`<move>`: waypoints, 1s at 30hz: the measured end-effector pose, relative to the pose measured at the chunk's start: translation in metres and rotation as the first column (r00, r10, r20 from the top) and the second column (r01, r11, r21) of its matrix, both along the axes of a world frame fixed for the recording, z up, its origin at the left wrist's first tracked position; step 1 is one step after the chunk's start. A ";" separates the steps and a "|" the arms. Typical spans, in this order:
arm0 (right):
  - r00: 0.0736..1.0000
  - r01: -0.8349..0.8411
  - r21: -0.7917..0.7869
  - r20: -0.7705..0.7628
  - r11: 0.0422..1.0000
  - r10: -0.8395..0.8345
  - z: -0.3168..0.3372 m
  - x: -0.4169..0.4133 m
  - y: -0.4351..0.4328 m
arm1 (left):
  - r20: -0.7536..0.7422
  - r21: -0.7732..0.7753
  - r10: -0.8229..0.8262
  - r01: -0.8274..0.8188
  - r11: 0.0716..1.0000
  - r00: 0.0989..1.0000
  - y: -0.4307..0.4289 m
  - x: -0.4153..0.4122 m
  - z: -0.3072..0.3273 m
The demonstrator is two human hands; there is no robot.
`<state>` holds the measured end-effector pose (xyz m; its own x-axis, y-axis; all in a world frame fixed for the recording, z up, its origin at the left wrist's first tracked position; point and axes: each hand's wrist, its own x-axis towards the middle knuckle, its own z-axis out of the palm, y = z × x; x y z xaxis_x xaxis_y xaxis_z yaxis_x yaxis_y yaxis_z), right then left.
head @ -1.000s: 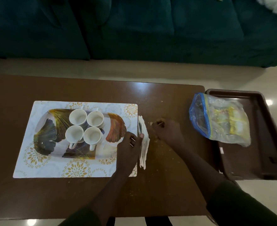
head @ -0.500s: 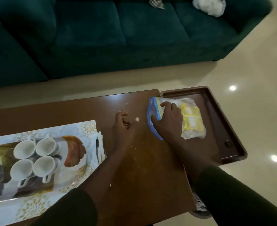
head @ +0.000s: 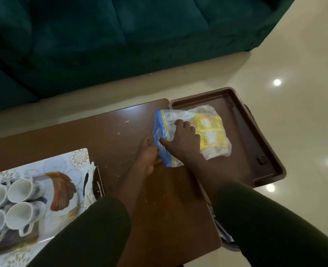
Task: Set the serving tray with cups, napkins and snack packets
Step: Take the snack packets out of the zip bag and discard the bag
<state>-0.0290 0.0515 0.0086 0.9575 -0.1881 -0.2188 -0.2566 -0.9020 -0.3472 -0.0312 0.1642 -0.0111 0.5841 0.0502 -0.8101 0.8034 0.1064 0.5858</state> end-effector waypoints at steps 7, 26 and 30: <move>0.988 0.140 0.203 0.029 0.969 -0.149 0.014 0.004 -0.030 | 0.031 -0.019 0.017 -0.017 1.000 0.999 -0.020 0.016 0.010; 0.879 0.195 0.747 0.154 0.635 -0.451 0.160 -0.017 -0.042 | 0.570 -0.176 -0.055 0.188 0.966 0.820 0.029 0.000 0.152; 0.925 0.172 0.703 0.125 0.690 -0.358 0.159 -0.038 -0.007 | 0.452 -0.046 -0.186 0.231 0.972 0.872 0.063 -0.018 0.141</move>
<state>-0.0673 0.0441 0.1672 0.9275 -0.3351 -0.1656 -0.2751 -0.3119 -0.9094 -0.0490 0.2271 0.1294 0.8700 -0.1771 -0.4601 0.4733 0.0386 0.8801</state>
